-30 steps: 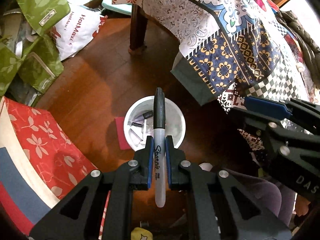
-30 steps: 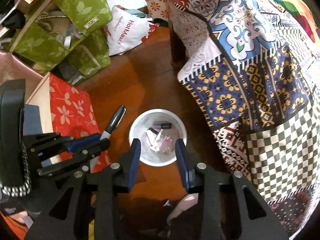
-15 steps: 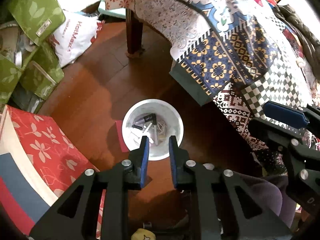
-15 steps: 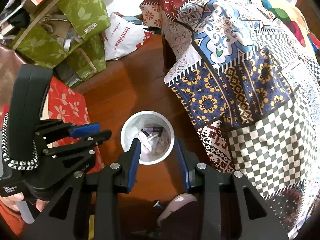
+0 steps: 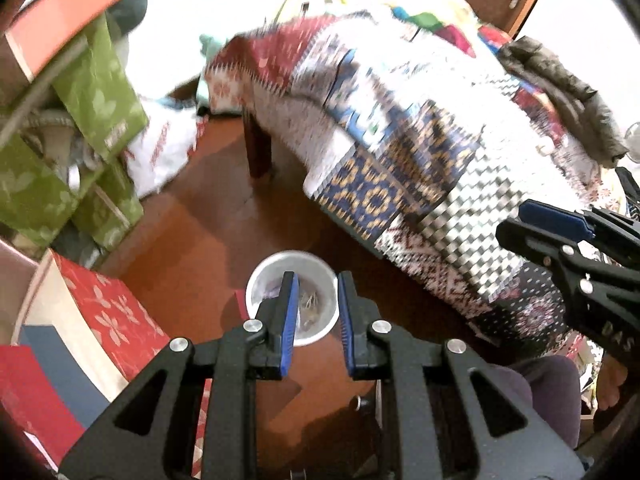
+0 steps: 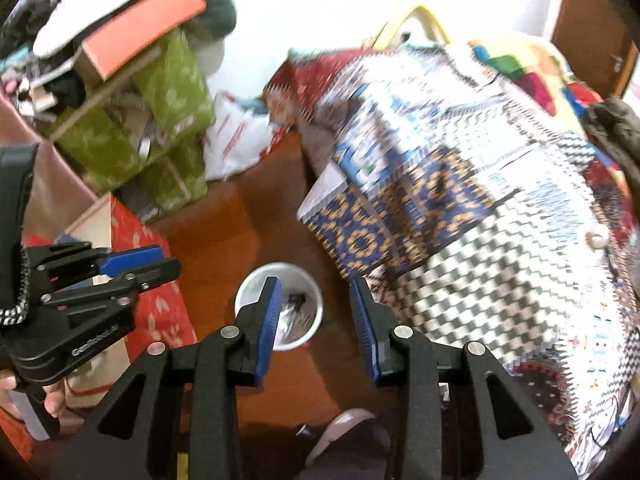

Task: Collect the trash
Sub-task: 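Move both open tools back up to the items on the quilt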

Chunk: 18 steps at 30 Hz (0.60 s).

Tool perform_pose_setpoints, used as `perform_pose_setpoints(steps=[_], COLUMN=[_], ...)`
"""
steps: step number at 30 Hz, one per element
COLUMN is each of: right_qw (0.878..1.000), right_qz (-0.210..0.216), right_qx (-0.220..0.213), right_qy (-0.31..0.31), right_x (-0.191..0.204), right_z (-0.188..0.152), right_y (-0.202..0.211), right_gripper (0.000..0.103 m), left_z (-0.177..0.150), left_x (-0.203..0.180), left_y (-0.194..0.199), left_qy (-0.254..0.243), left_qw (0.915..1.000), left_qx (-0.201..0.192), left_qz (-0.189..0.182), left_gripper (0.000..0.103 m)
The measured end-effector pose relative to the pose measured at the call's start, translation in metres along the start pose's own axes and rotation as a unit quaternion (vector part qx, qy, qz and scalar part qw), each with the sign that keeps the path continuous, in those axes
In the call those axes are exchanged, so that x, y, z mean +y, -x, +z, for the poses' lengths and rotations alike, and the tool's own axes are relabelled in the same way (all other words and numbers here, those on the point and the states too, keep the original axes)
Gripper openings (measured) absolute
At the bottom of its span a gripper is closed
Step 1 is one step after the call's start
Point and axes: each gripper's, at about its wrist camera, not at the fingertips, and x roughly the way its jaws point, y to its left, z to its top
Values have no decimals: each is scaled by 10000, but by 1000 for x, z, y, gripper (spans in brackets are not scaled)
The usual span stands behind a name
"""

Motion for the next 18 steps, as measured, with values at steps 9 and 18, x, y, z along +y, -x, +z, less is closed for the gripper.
perform_pose_setpoints(steps=[9,18], right_qw=[9934,9782], right_qz=[-229,-676], right_qx=[-1035,-1743], right_qy=[-433,-904], right_x=[-50,-127], right_z=[0,-18], right_y=[85,157], right_gripper=[33,33], left_z=[26,64], left_x=[-69,-165], left_y=[68,95], left_qy=[-431,-1010], left_qw=[9948,9824], left_qx=[-906,-1451], left_qz=[-194,-598], left_gripper=[17,18])
